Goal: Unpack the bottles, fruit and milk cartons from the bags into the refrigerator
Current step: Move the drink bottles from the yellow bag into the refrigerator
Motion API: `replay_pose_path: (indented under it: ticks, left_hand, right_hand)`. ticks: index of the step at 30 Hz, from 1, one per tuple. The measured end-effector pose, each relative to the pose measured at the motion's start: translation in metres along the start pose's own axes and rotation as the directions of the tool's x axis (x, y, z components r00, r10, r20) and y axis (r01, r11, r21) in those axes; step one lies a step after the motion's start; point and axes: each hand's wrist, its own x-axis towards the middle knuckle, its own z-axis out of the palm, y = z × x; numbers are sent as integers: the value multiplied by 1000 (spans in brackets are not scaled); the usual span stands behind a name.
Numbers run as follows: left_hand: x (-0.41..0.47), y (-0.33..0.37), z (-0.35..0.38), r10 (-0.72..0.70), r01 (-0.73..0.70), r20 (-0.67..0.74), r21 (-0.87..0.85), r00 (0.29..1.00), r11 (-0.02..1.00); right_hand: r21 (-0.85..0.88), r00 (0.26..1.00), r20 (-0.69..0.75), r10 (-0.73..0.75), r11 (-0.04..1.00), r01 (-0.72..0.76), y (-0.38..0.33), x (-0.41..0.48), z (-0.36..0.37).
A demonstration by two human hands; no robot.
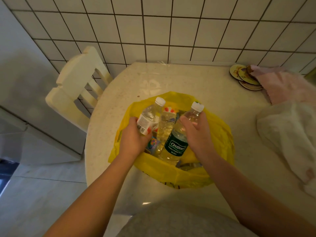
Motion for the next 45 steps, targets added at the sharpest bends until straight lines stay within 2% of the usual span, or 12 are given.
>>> replay_pose_path:
  ticks: [4,8,11,16,24,27,32,36,40,45]
  left_hand:
    - [-22,22,-19,63,-77,-66,-243,996,967]
    - [-45,44,-35,74,-126,-126,-478,989,869]
    - [-71,52,-49,86,-153,-141,-583,986,798]
    - [-145,56,-74,27,-133,-167,-669,986,732]
    - [-287,6,-96,-150,6,-175,-631,973,776]
    - [-330,-21,-111,-214,49,-191,-624,958,780]
    - [-381,-67,-150,-331,109,-230,-649,915,753]
    - [-409,-126,-195,-384,113,-286,-657,878,746]
    - [-433,-198,-264,-405,73,-355,-669,843,740]
    - [-470,-312,-375,-449,49,-445,-665,775,745]
  right_hand:
    - [74,995,-17,-96,993,97,-16,-22,-10]
    - [135,978,-51,-202,969,208,-34,-46,-26]
    - [146,955,-64,-291,943,297,-46,-68,-39]
    - [178,922,-25,-387,905,385,-55,-116,-56]
    - [250,921,152,-358,916,315,-22,-208,-40]
    - [253,909,267,-319,934,253,-13,-249,-20]
    - [230,867,401,-295,949,216,-11,-309,32]
    - [254,801,524,-289,951,177,-13,-361,97]
    - [279,723,610,-324,942,187,-11,-416,192]
    - [284,650,673,-353,935,215,-11,-505,343]
